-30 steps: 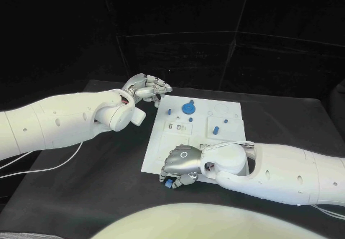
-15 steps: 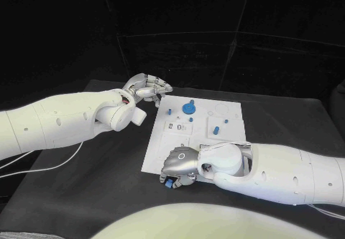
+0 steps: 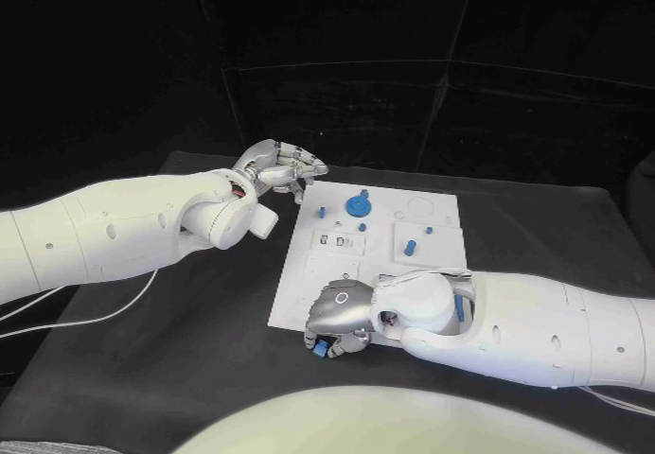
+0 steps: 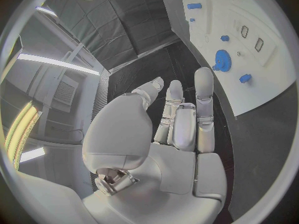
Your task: Assemble the parts on the task board
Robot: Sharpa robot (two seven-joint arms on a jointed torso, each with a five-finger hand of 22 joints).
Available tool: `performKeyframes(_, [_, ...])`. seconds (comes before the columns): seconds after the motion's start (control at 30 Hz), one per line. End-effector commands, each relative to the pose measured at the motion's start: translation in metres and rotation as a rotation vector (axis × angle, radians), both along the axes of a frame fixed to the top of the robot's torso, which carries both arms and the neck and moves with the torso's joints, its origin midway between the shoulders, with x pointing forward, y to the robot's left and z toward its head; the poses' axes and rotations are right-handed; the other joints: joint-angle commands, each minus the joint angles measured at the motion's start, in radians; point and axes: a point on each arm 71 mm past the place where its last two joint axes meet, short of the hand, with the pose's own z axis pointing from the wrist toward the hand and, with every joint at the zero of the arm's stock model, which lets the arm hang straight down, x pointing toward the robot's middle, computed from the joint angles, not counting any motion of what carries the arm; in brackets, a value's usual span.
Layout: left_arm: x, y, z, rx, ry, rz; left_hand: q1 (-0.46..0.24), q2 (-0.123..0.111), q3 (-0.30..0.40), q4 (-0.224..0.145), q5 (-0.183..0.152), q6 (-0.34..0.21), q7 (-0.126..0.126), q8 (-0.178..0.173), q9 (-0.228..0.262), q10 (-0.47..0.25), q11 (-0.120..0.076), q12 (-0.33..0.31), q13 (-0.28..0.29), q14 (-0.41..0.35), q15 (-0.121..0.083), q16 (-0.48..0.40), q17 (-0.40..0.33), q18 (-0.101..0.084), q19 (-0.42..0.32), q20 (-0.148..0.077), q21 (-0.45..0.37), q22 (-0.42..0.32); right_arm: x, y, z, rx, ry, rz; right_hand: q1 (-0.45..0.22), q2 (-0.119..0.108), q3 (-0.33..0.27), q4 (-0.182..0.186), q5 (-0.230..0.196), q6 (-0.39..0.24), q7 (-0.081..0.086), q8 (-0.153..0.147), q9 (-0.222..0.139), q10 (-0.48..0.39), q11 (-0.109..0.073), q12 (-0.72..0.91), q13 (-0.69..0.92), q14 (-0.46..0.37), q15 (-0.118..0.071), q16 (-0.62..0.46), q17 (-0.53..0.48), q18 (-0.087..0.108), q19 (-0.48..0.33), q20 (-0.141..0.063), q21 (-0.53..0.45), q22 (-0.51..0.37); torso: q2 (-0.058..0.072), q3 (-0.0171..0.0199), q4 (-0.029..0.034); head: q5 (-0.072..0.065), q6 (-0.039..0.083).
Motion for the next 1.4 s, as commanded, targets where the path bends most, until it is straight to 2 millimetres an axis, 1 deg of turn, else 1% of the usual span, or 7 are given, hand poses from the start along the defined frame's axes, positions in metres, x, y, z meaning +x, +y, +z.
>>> performKeyframes(0.03, [0.000, -0.001, 0.001, -0.006, -0.002, -0.004, 0.014, 0.000, -0.001, -0.002, 0.000, 0.008, 0.001, -0.004, -0.001, -0.006, 0.000, -0.005, -0.001, -0.005, 0.003, -0.005, -0.001, 0.008, -0.009, 0.000, -0.006, -0.001, 0.000, 0.000, -0.003, -0.026, -0.004, 0.003, -0.011, 0.004, 0.004, -0.010, 0.003, 0.015, 0.005, 0.009, 0.001, 0.050, -0.039, 0.051, 0.051, 0.082, -0.022, 0.006, 0.092, 0.007, 0.009, 0.001, 0.005, 0.017, 0.000, 0.0000, -0.0003, 0.000, 0.000])
performKeyframes(0.43, [0.001, -0.001, 0.001, -0.004, 0.001, 0.000, 0.018, 0.003, 0.000, -0.004, 0.001, 0.009, 0.001, -0.004, -0.004, -0.006, 0.000, -0.005, -0.004, -0.005, 0.002, -0.006, -0.002, 0.008, -0.008, 0.000, -0.009, -0.003, -0.003, 0.001, -0.003, -0.002, 0.007, 0.021, -0.035, 0.023, 0.046, -0.040, 0.017, 0.115, 0.025, 0.033, 0.005, 0.061, -0.006, 0.073, 0.071, 0.084, 0.003, 0.013, 0.105, 0.003, 0.018, 0.022, 0.014, 0.035, 0.001, -0.0002, 0.0003, 0.002, 0.000])
performKeyframes(0.6, [0.001, 0.000, 0.001, -0.002, 0.003, 0.004, 0.020, 0.004, 0.001, -0.005, 0.001, 0.009, 0.001, -0.004, -0.005, -0.006, 0.000, -0.005, -0.006, -0.005, 0.002, -0.006, -0.002, 0.008, -0.007, 0.000, -0.010, -0.004, -0.002, -0.001, -0.002, 0.021, 0.010, 0.019, -0.049, 0.038, 0.072, -0.050, 0.027, 0.164, 0.022, 0.043, 0.004, 0.065, -0.007, 0.083, 0.080, 0.086, 0.004, 0.018, 0.113, 0.002, 0.023, 0.027, 0.019, 0.044, -0.001, -0.0002, -0.0014, 0.003, 0.000])
performKeyframes(0.9, [0.001, 0.000, 0.001, 0.000, 0.005, 0.006, 0.022, 0.005, 0.002, -0.006, 0.001, 0.009, 0.001, -0.005, -0.006, -0.007, 0.000, -0.005, -0.007, -0.005, 0.002, -0.006, -0.002, 0.008, -0.007, 0.000, -0.012, -0.006, 0.003, -0.009, 0.001, 0.090, 0.013, -0.015, -0.102, 0.047, 0.122, -0.051, 0.106, 0.200, 0.018, 0.037, -0.001, 0.068, -0.010, 0.093, 0.090, 0.088, 0.003, 0.023, 0.122, -0.002, 0.033, 0.026, 0.029, 0.064, -0.001, 0.0006, -0.0006, 0.003, 0.000])
performKeyframes(1.2, [0.001, 0.001, 0.001, 0.002, 0.006, 0.005, 0.022, 0.005, 0.002, -0.006, 0.001, 0.009, 0.001, -0.005, -0.006, -0.007, 0.000, -0.005, -0.007, -0.005, 0.002, -0.006, -0.002, 0.008, -0.007, 0.000, -0.012, -0.006, 0.006, -0.022, 0.013, 0.287, 0.058, -0.060, -0.145, 0.020, 0.158, -0.050, 0.123, 0.203, 0.021, 0.024, -0.003, 0.062, -0.008, 0.086, 0.086, 0.086, 0.004, 0.020, 0.116, -0.002, 0.034, 0.026, 0.031, 0.066, -0.001, 0.0007, -0.0002, 0.002, 0.000])
performKeyframes(1.33, [0.001, 0.002, 0.001, 0.003, 0.007, 0.005, 0.023, 0.004, 0.001, -0.007, 0.001, 0.008, 0.002, -0.005, -0.007, -0.007, 0.000, -0.006, -0.008, -0.005, 0.002, -0.007, -0.004, 0.008, -0.007, 0.000, -0.013, -0.007, 0.009, -0.036, 0.021, 0.403, 0.097, -0.107, -0.152, 0.002, 0.190, -0.046, 0.073, 0.204, 0.023, 0.016, -0.003, 0.059, -0.006, 0.082, 0.084, 0.086, 0.005, 0.018, 0.115, -0.002, 0.033, 0.027, 0.030, 0.066, -0.003, -0.0004, -0.0008, -0.001, 0.000])
performKeyframes(1.4, [0.001, 0.003, 0.001, 0.003, 0.008, 0.005, 0.023, 0.004, 0.001, -0.007, 0.001, 0.008, 0.002, -0.005, -0.007, -0.007, 0.000, -0.006, -0.008, -0.005, 0.002, -0.007, -0.004, 0.008, -0.007, 0.000, -0.013, -0.007, 0.012, -0.044, 0.024, 0.460, 0.129, -0.146, -0.162, -0.007, 0.201, -0.040, 0.101, 0.207, 0.024, 0.014, -0.002, 0.060, -0.005, 0.083, 0.084, 0.086, 0.006, 0.019, 0.116, -0.002, 0.033, 0.027, 0.031, 0.066, -0.004, -0.0004, -0.0003, -0.002, 0.000])
